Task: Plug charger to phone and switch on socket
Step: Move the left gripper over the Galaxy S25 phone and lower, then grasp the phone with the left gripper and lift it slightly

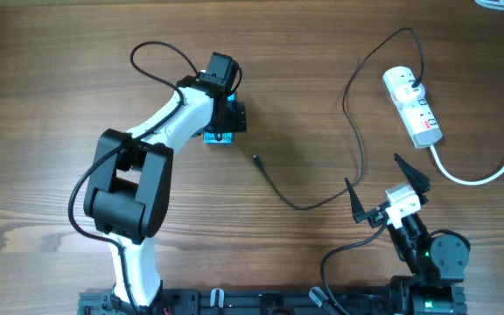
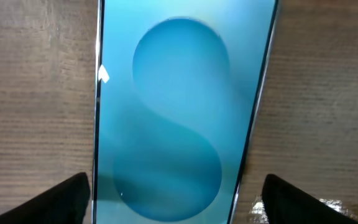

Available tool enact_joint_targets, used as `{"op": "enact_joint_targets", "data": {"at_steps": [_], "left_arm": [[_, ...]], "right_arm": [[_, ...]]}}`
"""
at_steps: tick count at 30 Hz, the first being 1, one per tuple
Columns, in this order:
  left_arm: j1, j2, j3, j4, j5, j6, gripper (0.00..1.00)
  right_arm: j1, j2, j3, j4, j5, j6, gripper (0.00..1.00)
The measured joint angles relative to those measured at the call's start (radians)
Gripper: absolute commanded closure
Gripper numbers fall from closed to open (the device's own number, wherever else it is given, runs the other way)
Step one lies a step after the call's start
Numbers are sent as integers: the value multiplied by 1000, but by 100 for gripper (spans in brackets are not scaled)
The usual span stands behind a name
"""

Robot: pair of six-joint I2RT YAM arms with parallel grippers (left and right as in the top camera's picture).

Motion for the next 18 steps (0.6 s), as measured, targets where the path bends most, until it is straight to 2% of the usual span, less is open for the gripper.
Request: {"op": "enact_joint_targets", "data": {"at_steps": [1, 4, 6, 8, 10, 15, 18], "left_arm": [[0, 0, 0, 13, -3, 0, 10], [0, 0, 0, 60, -24, 2, 23], [0, 0, 0, 61, -27, 5, 25], [0, 0, 0, 60, -27, 4, 24], [0, 0, -10, 65, -34, 4, 16], [-3, -4, -34, 131, -55, 8, 17], [-3, -4, -36, 138, -57, 7, 11]], "right_arm": [[0, 0, 0, 0, 0, 0, 0], [0, 0, 0, 0, 0, 0, 0], [0, 0, 0, 0, 0, 0, 0], [0, 0, 0, 0, 0, 0, 0], [0, 0, 0, 0, 0, 0, 0], [0, 0, 0, 0, 0, 0, 0], [0, 0, 0, 0, 0, 0, 0]]}}
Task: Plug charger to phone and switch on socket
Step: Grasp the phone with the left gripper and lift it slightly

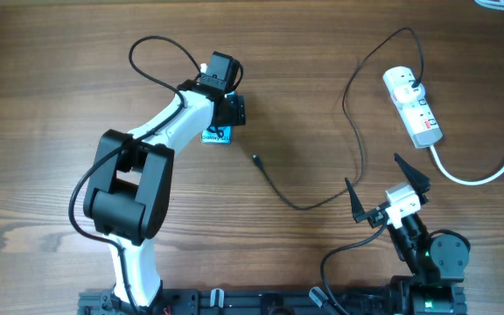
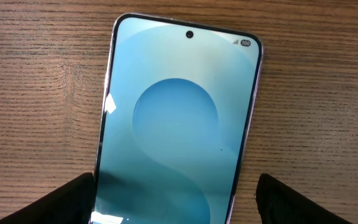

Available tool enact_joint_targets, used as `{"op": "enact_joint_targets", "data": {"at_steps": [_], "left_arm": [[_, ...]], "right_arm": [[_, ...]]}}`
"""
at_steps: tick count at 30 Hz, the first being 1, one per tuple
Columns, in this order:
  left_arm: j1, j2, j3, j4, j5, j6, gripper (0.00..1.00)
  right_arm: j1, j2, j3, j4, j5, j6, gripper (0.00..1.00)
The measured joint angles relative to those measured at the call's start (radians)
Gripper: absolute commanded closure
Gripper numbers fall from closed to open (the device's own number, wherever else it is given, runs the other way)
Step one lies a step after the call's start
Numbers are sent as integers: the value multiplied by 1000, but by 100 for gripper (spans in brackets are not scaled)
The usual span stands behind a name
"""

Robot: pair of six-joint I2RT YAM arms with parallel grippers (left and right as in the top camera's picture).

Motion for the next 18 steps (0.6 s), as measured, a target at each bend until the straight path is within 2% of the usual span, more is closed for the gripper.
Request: {"op": "enact_joint_targets", "data": {"at_steps": [4, 18], "left_arm": [[-1, 0, -2, 19, 0, 4, 0], [1, 2, -19, 139, -16, 12, 0]], "right_arm": [[0, 0, 0, 0, 0, 0, 0], [0, 0, 0, 0, 0, 0, 0]]}}
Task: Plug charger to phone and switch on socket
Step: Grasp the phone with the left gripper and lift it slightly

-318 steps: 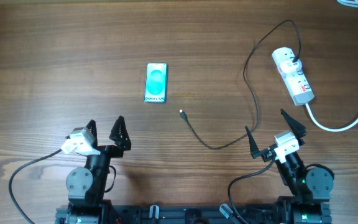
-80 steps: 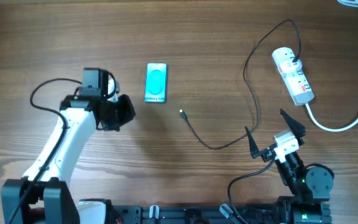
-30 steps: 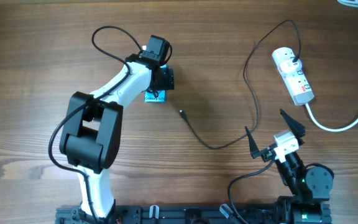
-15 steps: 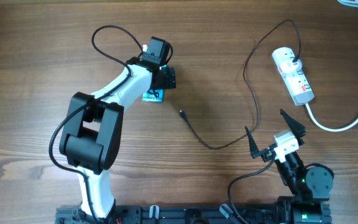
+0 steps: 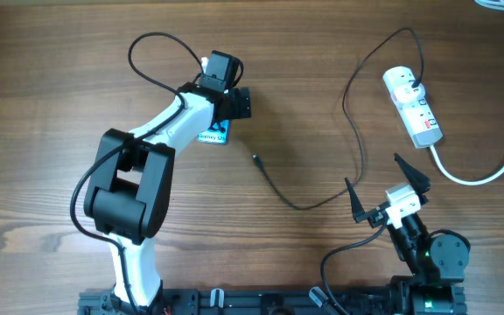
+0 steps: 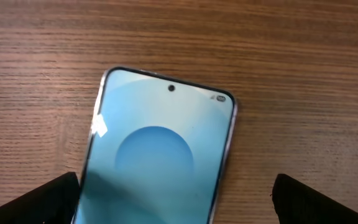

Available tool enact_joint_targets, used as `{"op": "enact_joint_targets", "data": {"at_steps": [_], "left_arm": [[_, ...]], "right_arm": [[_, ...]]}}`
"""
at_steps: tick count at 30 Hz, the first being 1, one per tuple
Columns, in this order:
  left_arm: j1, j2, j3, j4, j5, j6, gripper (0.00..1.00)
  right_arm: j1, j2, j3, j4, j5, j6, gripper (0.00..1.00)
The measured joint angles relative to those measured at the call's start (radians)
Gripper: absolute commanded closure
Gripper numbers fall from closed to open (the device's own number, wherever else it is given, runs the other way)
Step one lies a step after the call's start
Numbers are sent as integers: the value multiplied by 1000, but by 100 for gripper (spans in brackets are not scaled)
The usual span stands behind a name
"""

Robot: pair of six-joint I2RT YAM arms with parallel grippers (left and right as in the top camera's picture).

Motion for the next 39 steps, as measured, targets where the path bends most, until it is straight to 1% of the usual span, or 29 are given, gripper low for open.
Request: {"op": "enact_joint_targets", "data": {"at_steps": [6, 11, 16, 17, 18, 19, 20, 22, 24, 26, 27, 28, 30, 31, 32, 33, 36, 37, 38, 39], "left_arm": [[26, 0, -1, 1, -25, 0, 0], [27, 0, -8, -69, 56, 4, 7], [28, -5, 3, -182, 58, 17, 14], [28, -7, 3, -208, 58, 18, 13], [28, -8, 5, -237, 57, 18, 10], [28, -10, 5, -263, 57, 18, 4], [28, -11, 5, -278, 58, 19, 0], [27, -12, 5, -280, 58, 16, 0], [27, -12, 4, -242, 58, 16, 1], [27, -11, 1, -185, 62, 17, 9], [28, -11, -1, -156, 64, 16, 17], [28, -10, -2, -145, 70, 15, 22], [27, -10, -3, -155, 73, 12, 30], [26, -10, -3, -175, 73, 14, 36], [23, -10, -1, -189, 73, 15, 38], [19, -11, 2, -216, 74, 13, 37], [-2, -15, 12, -310, 87, 11, 29], [-10, -16, 13, -344, 96, 10, 25], [-19, -17, 14, -384, 104, 11, 18], [-27, -17, 13, -412, 104, 10, 13]], "right_arm": [[0, 0, 0, 0, 0, 0, 1], [0, 0, 0, 0, 0, 0, 0], [0, 0, 0, 0, 0, 0, 0], [0, 0, 0, 0, 0, 0, 0], [0, 0, 0, 0, 0, 0, 0], [0, 0, 0, 0, 0, 0, 0], [0, 0, 0, 0, 0, 0, 0], [0, 0, 0, 0, 0, 0, 0], [0, 0, 0, 0, 0, 0, 0], [0, 0, 0, 0, 0, 0, 0], [0, 0, 0, 0, 0, 0, 0], [0, 0, 0, 0, 0, 0, 0], [0, 0, 0, 0, 0, 0, 0], [0, 0, 0, 0, 0, 0, 0], [0, 0, 0, 0, 0, 0, 0], [0, 0, 0, 0, 0, 0, 0], [0, 0, 0, 0, 0, 0, 0], [0, 0, 0, 0, 0, 0, 0], [0, 0, 0, 0, 0, 0, 0], [0, 0, 0, 0, 0, 0, 0]]}}
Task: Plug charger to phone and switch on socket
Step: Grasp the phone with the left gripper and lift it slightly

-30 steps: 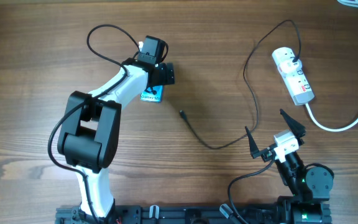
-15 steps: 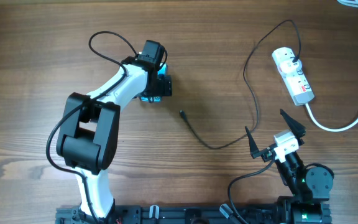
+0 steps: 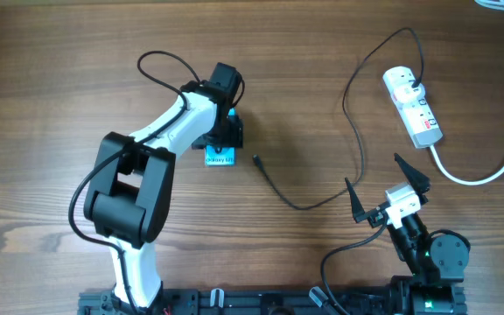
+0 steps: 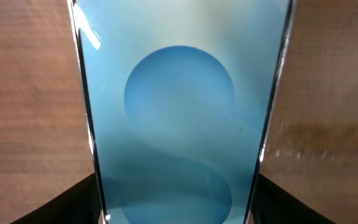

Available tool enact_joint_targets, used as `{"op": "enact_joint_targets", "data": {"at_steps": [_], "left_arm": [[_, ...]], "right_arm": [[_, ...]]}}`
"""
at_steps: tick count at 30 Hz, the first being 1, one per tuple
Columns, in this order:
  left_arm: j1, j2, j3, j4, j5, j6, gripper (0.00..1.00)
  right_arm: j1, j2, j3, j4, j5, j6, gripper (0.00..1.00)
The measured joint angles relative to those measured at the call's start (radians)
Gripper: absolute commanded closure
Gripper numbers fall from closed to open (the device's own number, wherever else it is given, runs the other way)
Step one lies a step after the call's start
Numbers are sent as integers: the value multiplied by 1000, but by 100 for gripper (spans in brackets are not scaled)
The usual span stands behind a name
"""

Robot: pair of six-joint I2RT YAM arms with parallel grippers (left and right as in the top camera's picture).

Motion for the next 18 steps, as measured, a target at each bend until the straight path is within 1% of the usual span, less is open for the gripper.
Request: {"op": "enact_joint_targets", "data": {"at_steps": [1, 3, 5, 8, 12, 13, 15, 16, 17, 18], "left_arm": [[-6, 0, 0, -18, 0, 3, 0], [-19, 0, -2, -48, 11, -2, 0], [-22, 0, -3, -26, 7, -3, 0], [-21, 0, -3, 48, -5, -3, 0], [-21, 0, -3, 59, -7, -3, 0], [-21, 0, -3, 59, -8, -3, 1], [-21, 0, -3, 58, -8, -3, 9], [-21, 0, -3, 54, -11, 1, 10], [-20, 0, -3, 43, -11, 3, 10], [-20, 0, -3, 32, -11, 5, 7]], "right_arm": [[0, 0, 0, 0, 0, 0, 0], [0, 0, 0, 0, 0, 0, 0], [0, 0, 0, 0, 0, 0, 0], [0, 0, 0, 0, 0, 0, 0], [0, 0, 0, 0, 0, 0, 0], [0, 0, 0, 0, 0, 0, 0], [0, 0, 0, 0, 0, 0, 0], [0, 0, 0, 0, 0, 0, 0], [0, 0, 0, 0, 0, 0, 0], [0, 0, 0, 0, 0, 0, 0]]}}
